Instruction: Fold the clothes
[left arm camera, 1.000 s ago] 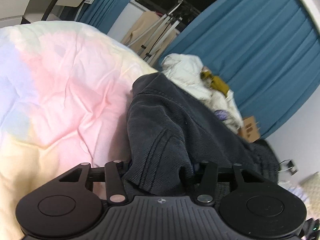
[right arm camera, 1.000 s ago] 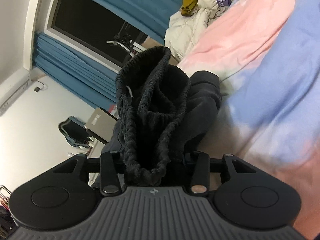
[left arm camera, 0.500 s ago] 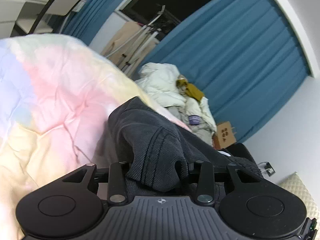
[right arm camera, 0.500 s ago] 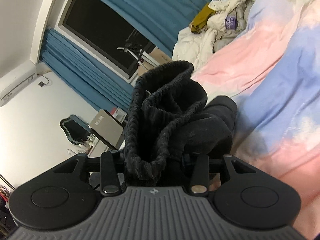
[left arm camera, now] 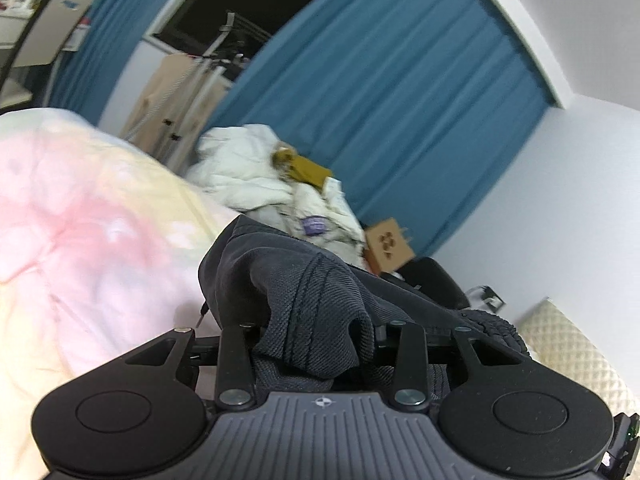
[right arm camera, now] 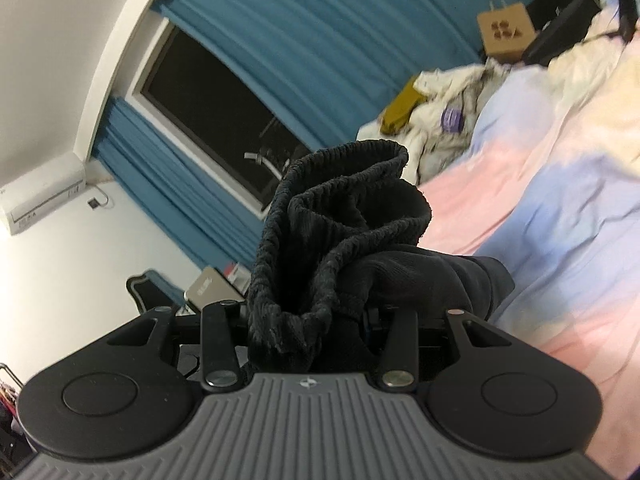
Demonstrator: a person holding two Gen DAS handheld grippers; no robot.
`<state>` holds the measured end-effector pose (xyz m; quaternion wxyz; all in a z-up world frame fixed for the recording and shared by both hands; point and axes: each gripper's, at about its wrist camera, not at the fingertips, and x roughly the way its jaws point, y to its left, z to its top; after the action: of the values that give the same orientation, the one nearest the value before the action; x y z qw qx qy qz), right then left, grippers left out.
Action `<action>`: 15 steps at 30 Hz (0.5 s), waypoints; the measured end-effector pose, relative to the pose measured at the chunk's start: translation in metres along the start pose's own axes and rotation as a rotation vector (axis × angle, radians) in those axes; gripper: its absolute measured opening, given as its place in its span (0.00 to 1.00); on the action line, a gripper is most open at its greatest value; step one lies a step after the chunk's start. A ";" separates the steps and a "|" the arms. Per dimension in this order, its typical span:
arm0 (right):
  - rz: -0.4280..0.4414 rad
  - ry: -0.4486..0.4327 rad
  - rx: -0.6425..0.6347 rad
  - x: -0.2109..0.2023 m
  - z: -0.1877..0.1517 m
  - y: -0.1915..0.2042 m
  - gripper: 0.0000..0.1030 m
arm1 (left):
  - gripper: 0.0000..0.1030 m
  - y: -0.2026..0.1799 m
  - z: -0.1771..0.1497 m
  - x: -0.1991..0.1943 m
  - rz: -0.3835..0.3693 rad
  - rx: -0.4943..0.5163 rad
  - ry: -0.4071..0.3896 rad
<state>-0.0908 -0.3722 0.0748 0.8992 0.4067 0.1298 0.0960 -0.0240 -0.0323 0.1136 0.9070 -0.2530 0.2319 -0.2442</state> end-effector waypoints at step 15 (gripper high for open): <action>-0.102 -0.222 -0.018 -0.136 0.074 -0.064 0.42 | 0.38 -0.156 -0.062 0.112 -0.247 0.066 0.110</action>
<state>-0.1929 -0.5039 0.0942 0.9153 0.3996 0.0494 0.0057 -0.0221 -0.2341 0.1218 0.8638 -0.2359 0.2402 -0.3749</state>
